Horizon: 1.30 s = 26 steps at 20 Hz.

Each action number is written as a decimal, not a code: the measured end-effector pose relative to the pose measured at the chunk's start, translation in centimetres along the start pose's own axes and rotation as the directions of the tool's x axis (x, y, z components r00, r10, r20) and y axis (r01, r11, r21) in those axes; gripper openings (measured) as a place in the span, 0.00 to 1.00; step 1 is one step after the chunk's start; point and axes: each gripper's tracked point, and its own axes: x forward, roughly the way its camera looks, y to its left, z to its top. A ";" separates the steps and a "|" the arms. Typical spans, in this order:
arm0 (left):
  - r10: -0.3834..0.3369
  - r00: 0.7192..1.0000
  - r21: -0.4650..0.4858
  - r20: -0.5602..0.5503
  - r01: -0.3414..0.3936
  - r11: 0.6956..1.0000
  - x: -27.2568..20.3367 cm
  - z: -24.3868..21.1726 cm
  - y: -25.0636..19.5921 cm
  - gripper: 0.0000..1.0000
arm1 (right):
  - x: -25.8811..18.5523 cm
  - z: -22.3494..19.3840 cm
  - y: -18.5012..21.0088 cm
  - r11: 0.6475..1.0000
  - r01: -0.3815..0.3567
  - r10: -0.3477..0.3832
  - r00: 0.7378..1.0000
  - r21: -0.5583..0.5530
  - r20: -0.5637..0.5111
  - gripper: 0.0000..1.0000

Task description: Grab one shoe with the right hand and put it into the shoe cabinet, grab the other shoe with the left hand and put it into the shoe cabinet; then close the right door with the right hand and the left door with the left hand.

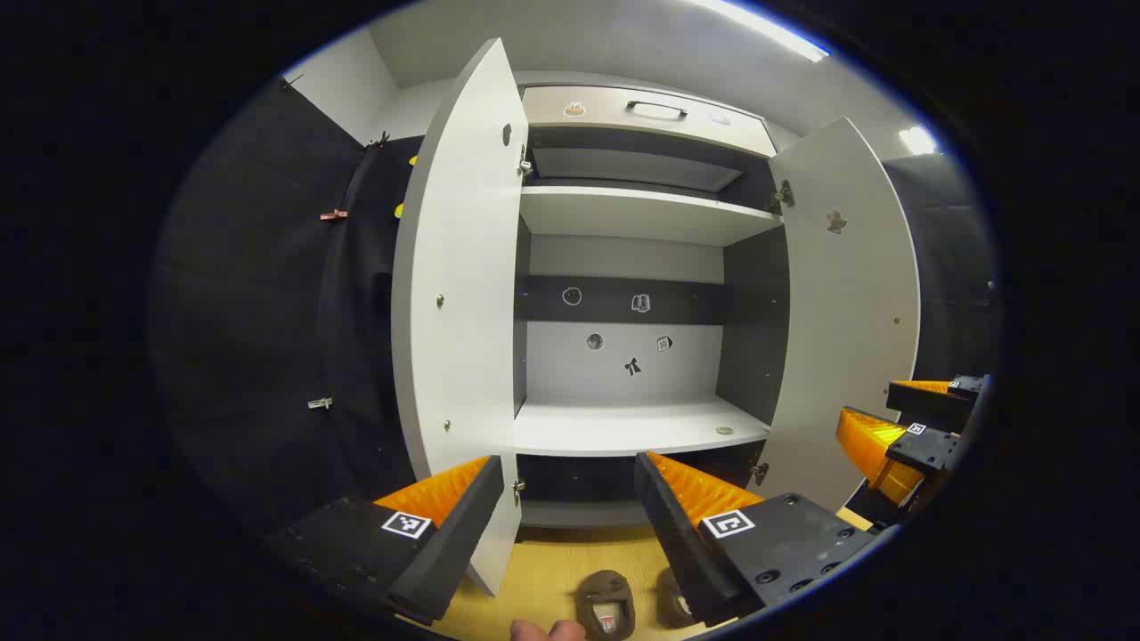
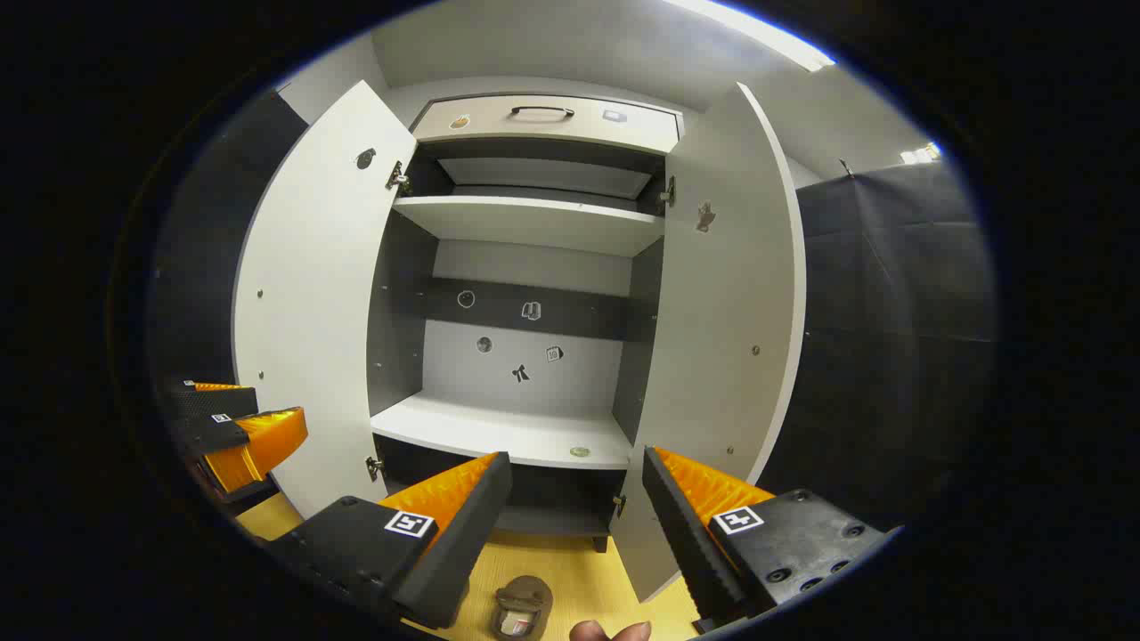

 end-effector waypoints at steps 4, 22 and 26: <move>0.019 1.000 0.031 0.012 -0.019 0.999 -0.2 0.3 0.6 0.95 | 0.0 -0.3 0.2 1.000 -0.013 0.013 1.000 0.005 -0.009 0.98; 0.018 0.999 0.038 0.032 -0.019 0.999 -1.6 0.4 0.7 0.95 | -0.8 -0.7 1.2 0.997 -0.062 0.064 0.997 0.048 -0.034 0.98; 0.032 0.999 0.042 0.041 -0.034 0.999 -1.9 0.2 1.6 0.95 | -1.1 -5.4 2.5 0.994 -0.092 0.099 0.984 0.050 -0.147 0.98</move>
